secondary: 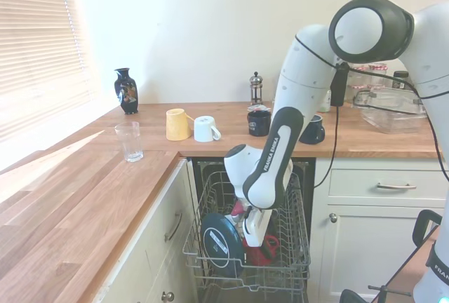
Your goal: Unload a mug from dishwasher
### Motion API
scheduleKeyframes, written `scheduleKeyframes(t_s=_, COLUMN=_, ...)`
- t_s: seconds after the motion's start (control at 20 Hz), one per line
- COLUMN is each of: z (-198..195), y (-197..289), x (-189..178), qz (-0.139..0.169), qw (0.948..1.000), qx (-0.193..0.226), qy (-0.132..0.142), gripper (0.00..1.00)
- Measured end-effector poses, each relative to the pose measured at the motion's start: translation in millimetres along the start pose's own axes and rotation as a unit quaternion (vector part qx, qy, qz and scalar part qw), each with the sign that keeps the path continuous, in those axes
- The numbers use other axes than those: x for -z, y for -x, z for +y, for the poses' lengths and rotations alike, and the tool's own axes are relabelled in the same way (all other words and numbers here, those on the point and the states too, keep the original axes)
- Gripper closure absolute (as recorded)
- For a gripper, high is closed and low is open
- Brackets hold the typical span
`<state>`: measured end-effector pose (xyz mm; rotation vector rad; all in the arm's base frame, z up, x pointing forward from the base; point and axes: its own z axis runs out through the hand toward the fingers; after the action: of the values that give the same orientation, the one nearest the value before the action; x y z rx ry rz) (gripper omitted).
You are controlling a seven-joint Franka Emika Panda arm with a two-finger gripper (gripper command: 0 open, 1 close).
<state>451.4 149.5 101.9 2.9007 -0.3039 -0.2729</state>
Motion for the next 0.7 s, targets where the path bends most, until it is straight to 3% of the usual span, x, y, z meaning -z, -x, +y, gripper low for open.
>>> scheduleKeyframes(t_s=0.6, z=-0.3, y=0.8, x=-14.8, qz=-0.005, qw=0.9990, qx=0.045, qy=0.001, gripper=0.00)
scheduleKeyframes(t_s=0.65, z=0.9, y=-0.1, x=-15.1, qz=-0.006, qw=0.9989, qx=0.046, qy=0.000, gripper=1.00)
scheduleKeyframes(t_s=0.7, z=1.9, y=-1.0, x=-15.0, qz=-0.006, qw=0.9989, qx=0.047, qy=-0.001, gripper=1.00)
